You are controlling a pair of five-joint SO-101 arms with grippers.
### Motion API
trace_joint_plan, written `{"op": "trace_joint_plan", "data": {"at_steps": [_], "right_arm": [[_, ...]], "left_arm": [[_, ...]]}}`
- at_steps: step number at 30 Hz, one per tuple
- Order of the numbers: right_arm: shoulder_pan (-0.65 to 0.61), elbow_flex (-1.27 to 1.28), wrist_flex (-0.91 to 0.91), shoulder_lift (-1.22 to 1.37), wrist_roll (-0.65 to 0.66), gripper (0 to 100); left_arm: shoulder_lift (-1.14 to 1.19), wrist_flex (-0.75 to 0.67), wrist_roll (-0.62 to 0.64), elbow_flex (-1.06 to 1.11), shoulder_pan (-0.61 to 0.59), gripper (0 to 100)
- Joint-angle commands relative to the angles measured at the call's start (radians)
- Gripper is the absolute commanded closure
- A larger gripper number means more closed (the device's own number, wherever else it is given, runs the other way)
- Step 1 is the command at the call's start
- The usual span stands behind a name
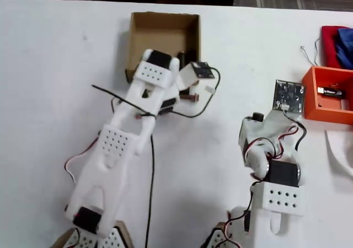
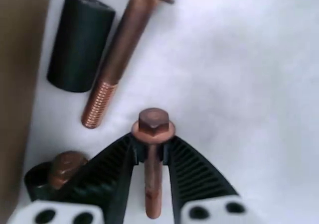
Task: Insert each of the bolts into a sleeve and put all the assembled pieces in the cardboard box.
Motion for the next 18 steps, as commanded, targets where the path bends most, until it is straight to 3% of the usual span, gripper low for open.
{"op": "trace_joint_plan", "data": {"at_steps": [1, 10, 14, 18], "right_arm": [[0.01, -0.008, -0.002, -0.031, 0.006, 97.8], [0.012, -0.008, -0.002, -0.033, 0.006, 97.8], [0.061, -0.009, -0.002, -0.033, 0.006, 97.8], [0.067, -0.009, -0.004, -0.035, 0.006, 97.8]], "left_arm": [[-0.069, 0.009, 0.031, -0.007, -0.005, 98], [-0.347, 0.012, 0.319, 0.033, -0.006, 98], [-0.566, 0.012, 0.436, 0.217, 0.005, 98], [-0.835, 0.009, 0.446, 0.461, 0.008, 97]]}}
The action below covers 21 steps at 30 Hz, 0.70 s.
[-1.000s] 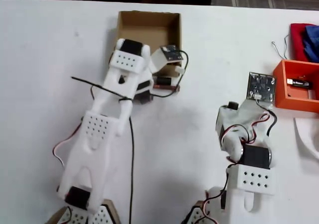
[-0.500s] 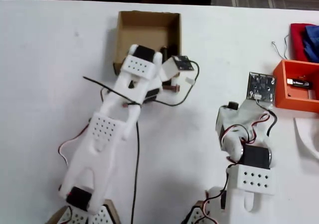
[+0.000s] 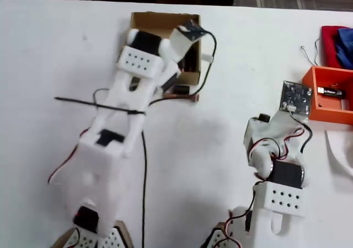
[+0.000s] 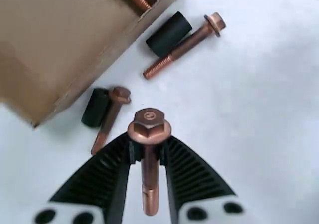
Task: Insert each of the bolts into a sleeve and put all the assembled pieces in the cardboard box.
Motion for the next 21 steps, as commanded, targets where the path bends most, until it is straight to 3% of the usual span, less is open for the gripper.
{"op": "trace_joint_plan", "data": {"at_steps": [1, 6, 10, 14, 18, 21], "right_arm": [[0.008, -0.009, -0.004, -0.035, 0.006, 97.8], [0.008, -0.008, -0.004, -0.044, 0.006, 97.8], [-0.001, 0.048, -0.005, -0.157, 0.006, 97.8], [-0.107, 0.164, -0.012, -0.38, 0.015, 97.8], [-0.186, 0.278, -0.084, -0.588, 0.015, 97.8], [-0.232, 0.356, -0.153, -0.708, 0.015, 97.8]], "left_arm": [[-0.324, 0.006, 0.018, 0.189, 0.011, 97], [-0.686, -0.123, 0.087, 0.472, 0.008, 97], [-0.937, -0.384, 0.244, 0.819, 0.008, 97], [-1.119, -0.675, 0.405, 1.15, 0.008, 97], [-1.266, -0.855, 0.382, 1.362, 0.014, 97], [-1.381, -0.941, 0.29, 1.489, 0.009, 97]]}}
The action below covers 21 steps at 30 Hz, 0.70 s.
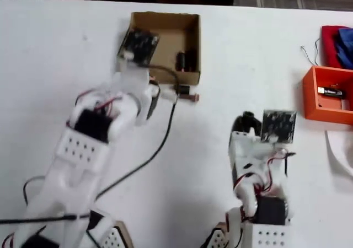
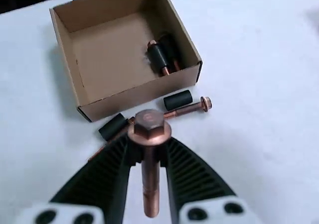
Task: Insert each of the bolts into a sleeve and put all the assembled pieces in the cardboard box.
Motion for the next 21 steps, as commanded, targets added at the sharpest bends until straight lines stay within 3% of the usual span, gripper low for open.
{"op": "trace_joint_plan", "data": {"at_steps": [1, 5, 11, 17, 21], "right_arm": [[-0.068, 0.046, -0.087, -0.13, 0.006, 97.8], [-0.148, 0.081, -0.205, -0.09, 0.006, 97.8], [-0.205, 0.216, -0.453, -0.074, 0.006, 97.8], [-0.205, 0.218, -0.496, -0.076, 0.006, 97.8], [-0.202, 0.175, -0.472, -0.076, 0.005, 97.8]], "left_arm": [[-0.169, -0.14, -0.104, 0.127, 0.005, 97], [-0.316, -0.311, -0.14, 0.246, 0.005, 97], [-0.468, -0.552, 0.057, 0.3, 0.049, 97], [-0.462, -0.677, 0.172, 0.292, 0.14, 97], [-0.43, -0.672, 0.204, 0.248, 0.198, 97]]}}
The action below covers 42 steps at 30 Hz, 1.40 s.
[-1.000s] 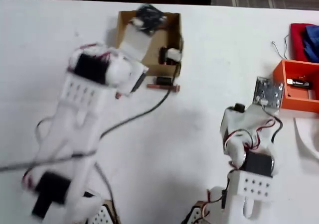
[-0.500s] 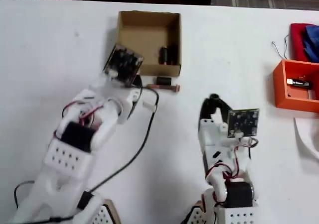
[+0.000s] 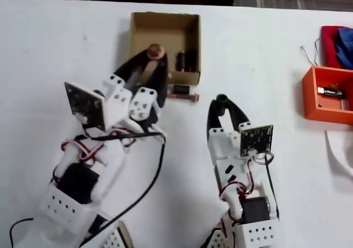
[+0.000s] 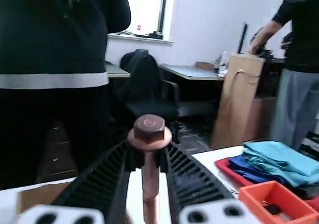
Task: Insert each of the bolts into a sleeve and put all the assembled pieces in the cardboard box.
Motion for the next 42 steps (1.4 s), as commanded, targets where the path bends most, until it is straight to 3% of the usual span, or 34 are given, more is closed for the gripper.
{"op": "trace_joint_plan", "data": {"at_steps": [1, 8, 13, 23, 29, 38, 42], "right_arm": [[-0.004, -0.081, 0.027, 0.001, 0.005, 97.8], [-0.007, -0.247, 0.297, -0.001, 0.0, 97.8], [-0.007, -0.184, 0.171, 0.001, 0.0, 97.8], [-0.005, 0.064, -0.315, 0.008, 0.021, 97.8], [-0.044, 0.064, -0.369, 0.007, 0.169, 97.8], [-0.12, 0.064, -0.363, 0.004, 0.176, 97.8], [-0.114, 0.064, -0.361, 0.008, 0.176, 97.8]], "left_arm": [[0.023, -0.012, 0.038, -0.079, 0.049, 97], [0.173, 0.17, 0.133, -0.286, 0.121, 97], [0.279, 0.21, 0.137, -0.366, 0.178, 97], [0.305, 0.203, 0.135, -0.392, 0.184, 97], [0.308, 0.143, 0.135, -0.384, 0.184, 97], [0.365, 0.132, 0.126, -0.394, 0.189, 97], [0.377, 0.13, 0.011, -0.392, 0.195, 97]]}}
